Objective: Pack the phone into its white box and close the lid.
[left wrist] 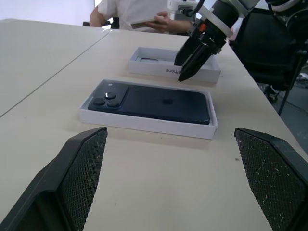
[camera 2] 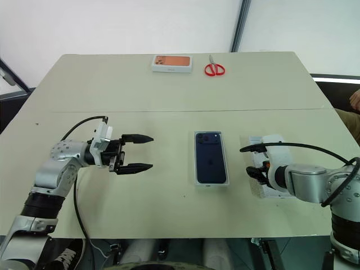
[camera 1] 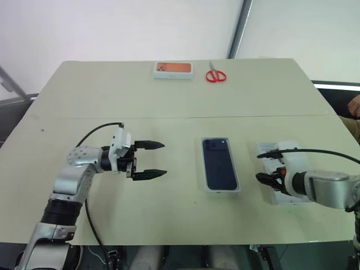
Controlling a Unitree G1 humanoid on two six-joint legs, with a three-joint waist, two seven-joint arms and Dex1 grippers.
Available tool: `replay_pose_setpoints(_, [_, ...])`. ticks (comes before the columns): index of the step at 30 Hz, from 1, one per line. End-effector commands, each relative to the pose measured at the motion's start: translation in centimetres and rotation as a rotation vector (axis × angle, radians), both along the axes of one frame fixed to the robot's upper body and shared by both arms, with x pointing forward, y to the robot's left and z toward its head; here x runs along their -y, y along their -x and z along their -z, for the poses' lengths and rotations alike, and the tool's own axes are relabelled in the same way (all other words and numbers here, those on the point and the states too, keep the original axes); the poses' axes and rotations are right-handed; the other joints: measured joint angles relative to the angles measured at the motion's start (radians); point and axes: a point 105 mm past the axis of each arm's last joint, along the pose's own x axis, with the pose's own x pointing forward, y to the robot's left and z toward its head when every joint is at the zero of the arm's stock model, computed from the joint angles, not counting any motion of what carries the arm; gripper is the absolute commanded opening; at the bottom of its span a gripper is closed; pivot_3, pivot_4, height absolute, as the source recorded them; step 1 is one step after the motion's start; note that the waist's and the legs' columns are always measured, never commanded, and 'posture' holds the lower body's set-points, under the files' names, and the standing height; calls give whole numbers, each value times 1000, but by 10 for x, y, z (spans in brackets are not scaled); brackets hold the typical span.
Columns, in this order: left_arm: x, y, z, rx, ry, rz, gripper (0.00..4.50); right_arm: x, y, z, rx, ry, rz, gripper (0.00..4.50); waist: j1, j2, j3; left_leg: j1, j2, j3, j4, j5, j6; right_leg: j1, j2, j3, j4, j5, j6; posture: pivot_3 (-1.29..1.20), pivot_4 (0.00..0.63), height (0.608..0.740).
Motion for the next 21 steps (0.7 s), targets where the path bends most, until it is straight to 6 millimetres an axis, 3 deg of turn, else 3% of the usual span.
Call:
replay_pose_setpoints(1, [5, 2, -7, 48, 0, 19, 4500, -4, 0, -2, 15, 16, -2, 1270, -1, 0, 0, 0, 0, 0, 0, 0, 0, 0, 0, 0, 0, 0, 0, 0, 150, 740])
replay_pose_setpoints(3, [5, 2, -8, 49, 0, 18, 4500, -4, -1, -1, 16, 23, 5, 249, -4, 0, 0, 0, 0, 0, 0, 0, 0, 0, 0, 0, 0, 0, 0, 0, 150, 740])
replay_pose_setpoints(4, [5, 2, -8, 49, 1, 17, 4500, -5, -1, 0, 14, 29, 9, 109, -5, 0, 0, 0, 0, 0, 0, 0, 0, 0, 0, 0, 0, 0, 0, 0, 150, 740])
replay_pose_setpoints(10, [4, 2, -8, 45, 2, 7, 4500, -4, -4, 1, 21, 41, 43, 109, -15, 0, 0, 0, 0, 0, 0, 0, 0, 1, 0, 0, 0, 0, 0, 0, 150, 740])
replay_pose_setpoints(15, [0, -7, -11, 10, 32, -49, 4500, -22, -37, -44, 217, -170, 63, 109, -20, 1, 0, 1, 0, 1, 0, 0, 0, 1, 1, 1, 1, 0, 0, 0, 150, 740])
replay_pose_setpoints(21, [-3, -16, -15, -41, 66, -113, 4500, -59, -55, -95, 391, -530, -47, 109, -20, 1, 1, 1, 1, 1, -1, 0, 0, 0, 2, 1, 1, 0, 0, 0, 150, 740])
